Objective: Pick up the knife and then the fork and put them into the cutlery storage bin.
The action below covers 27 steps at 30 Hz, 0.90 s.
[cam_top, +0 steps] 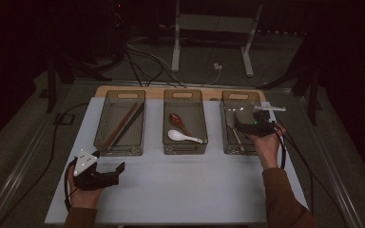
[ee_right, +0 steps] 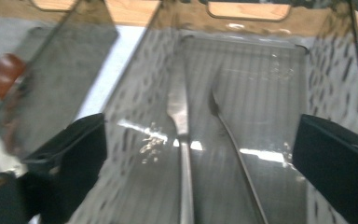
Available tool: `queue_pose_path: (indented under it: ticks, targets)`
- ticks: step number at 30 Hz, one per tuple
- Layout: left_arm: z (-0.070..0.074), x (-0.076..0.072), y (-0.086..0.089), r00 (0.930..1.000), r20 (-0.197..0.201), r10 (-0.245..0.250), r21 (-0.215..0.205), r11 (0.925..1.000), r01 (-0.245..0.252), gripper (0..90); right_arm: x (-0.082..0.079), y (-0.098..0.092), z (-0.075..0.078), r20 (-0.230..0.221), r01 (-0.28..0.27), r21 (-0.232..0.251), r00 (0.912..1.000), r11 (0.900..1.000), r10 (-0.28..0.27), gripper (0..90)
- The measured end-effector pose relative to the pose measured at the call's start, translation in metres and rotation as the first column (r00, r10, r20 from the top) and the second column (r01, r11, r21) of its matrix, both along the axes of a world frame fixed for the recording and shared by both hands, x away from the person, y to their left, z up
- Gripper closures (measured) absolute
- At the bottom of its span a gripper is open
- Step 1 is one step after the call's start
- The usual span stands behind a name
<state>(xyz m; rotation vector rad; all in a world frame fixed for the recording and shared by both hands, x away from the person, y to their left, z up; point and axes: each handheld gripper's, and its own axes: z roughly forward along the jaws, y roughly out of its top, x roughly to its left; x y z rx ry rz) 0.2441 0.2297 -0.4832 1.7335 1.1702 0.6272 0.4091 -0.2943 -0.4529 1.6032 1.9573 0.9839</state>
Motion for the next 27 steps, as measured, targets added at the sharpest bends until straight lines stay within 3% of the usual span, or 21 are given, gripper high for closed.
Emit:
queue_pose_path:
  ticks: [12, 16, 18, 20, 27]
  targets:
    - [0.005, 0.001, 0.001, 0.9998, 0.017, 0.003, 0.005, 1.0000, -0.003, 0.6, -0.027, 0.005, 0.013, 0.107, -0.086, 0.013, 0.9907, 0.996, 0.084, 0.0]
    - [0.009, 0.001, 0.000, 0.9996, 0.028, -0.005, 0.020, 0.9998, 0.005, 0.5, -0.039, 0.004, 0.016, 0.139, -0.110, 0.042, 0.9849, 0.993, 0.103, 0.0]
    - [0.011, 0.002, -0.001, 0.9994, 0.033, -0.009, 0.024, 0.9997, 0.008, 0.5, -0.045, 0.006, 0.017, 0.154, -0.126, 0.030, 0.9808, 0.992, 0.120, 0.0]
    - [0.012, 0.002, -0.002, 0.9993, 0.036, -0.006, 0.033, 0.9994, 0.004, 0.5, -0.052, 0.007, 0.017, 0.173, -0.151, 0.045, 0.9748, 0.987, 0.141, 0.0]
    - [0.016, 0.003, -0.001, 0.9987, 0.049, -0.010, 0.036, 0.9993, 0.008, 0.6, -0.075, 0.004, 0.010, 0.208, -0.169, 0.080, 0.9667, 0.982, 0.150, 0.0]
